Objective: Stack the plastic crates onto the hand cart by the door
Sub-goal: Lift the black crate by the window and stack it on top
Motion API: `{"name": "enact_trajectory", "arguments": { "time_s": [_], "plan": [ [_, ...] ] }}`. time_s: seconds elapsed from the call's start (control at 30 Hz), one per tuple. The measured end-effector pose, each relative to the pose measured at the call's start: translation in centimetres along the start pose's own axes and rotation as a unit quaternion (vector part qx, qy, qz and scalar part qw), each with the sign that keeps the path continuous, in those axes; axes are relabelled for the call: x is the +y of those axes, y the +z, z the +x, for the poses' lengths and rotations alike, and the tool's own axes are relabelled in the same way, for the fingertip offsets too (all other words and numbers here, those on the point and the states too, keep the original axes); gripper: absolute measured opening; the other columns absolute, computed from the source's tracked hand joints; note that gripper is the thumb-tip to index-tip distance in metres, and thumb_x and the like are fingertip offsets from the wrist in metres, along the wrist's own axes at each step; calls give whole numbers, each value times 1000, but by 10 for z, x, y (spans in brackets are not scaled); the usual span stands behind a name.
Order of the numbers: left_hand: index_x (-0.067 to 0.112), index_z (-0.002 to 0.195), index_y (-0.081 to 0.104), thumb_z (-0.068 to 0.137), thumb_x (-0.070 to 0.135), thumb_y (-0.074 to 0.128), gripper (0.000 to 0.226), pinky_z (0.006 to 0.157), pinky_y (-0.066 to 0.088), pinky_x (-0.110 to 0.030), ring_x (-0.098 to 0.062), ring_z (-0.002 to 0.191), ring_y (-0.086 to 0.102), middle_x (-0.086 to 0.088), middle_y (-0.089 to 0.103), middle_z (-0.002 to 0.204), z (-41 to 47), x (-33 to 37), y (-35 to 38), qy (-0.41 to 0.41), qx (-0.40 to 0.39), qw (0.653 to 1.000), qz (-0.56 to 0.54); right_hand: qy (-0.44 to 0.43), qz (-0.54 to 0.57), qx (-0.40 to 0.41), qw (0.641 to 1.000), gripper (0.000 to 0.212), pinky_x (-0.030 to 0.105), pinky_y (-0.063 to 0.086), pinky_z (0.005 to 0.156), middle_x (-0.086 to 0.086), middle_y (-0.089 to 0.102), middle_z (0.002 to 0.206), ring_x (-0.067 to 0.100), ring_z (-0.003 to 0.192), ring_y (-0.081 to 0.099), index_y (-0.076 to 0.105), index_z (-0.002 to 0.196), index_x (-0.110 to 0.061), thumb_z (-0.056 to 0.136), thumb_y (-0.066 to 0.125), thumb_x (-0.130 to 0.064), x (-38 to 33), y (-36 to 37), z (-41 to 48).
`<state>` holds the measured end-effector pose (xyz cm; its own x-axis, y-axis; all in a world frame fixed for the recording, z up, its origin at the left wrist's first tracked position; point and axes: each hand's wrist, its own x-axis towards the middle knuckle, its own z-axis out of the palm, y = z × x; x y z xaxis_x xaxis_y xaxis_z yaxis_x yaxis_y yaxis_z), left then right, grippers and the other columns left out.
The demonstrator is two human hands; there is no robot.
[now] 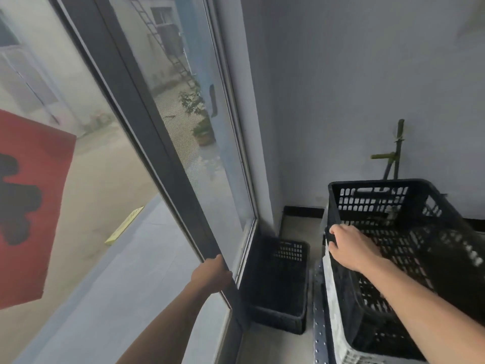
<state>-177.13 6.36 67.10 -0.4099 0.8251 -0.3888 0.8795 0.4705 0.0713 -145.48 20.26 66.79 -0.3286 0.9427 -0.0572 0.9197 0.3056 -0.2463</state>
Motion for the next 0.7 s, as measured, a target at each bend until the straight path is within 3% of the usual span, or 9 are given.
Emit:
{"name": "enact_trajectory", "arguments": {
  "time_s": [0.07, 0.17, 0.33, 0.53, 0.7],
  "plan": [
    [12, 107, 47, 89, 25, 43, 22, 65, 44, -33, -24, 81, 56, -3, 55, 92, 17, -3, -5, 14, 0, 1000, -1, 6, 8, 7, 1000, 34, 38, 51, 92, 2, 58, 130, 22, 120, 53, 54, 129, -14, 98, 48, -29, -13, 3, 9],
    [14, 97, 44, 87, 25, 43, 15, 67, 45, -34, -26, 81, 57, -4, 55, 91, 49, -11, -5, 38, 0, 999, 0, 30, 37, 4, 999, 35, 37, 49, 92, 4, 57, 131, 24, 117, 56, 54, 130, -13, 98, 50, -26, -37, 20, 22],
    [14, 111, 49, 86, 31, 44, 30, 75, 48, -38, -31, 96, 61, -8, 61, 108, 95, -16, 29, 52, -26, 998, -23, 40, 65, -54, 996, 35, 36, 48, 96, 6, 56, 132, 26, 117, 57, 53, 129, -11, 97, 52, -25, -67, 83, 39],
    [14, 110, 45, 88, 32, 43, 29, 83, 52, -42, -32, 98, 61, -10, 61, 110, 161, -22, 110, 27, -32, 996, -74, 58, 79, -144, 985, 35, 32, 45, 95, 4, 55, 131, 23, 119, 57, 53, 131, -12, 98, 52, -23, -63, 208, 55],
    [14, 110, 45, 86, 30, 45, 29, 79, 48, -39, -32, 100, 60, -8, 60, 112, 222, -26, 206, 9, -50, 995, -90, 88, 84, -229, 966, 32, 36, 49, 94, 6, 58, 127, 25, 112, 61, 56, 123, -11, 94, 54, -25, -40, 341, 64]
  ]
}}
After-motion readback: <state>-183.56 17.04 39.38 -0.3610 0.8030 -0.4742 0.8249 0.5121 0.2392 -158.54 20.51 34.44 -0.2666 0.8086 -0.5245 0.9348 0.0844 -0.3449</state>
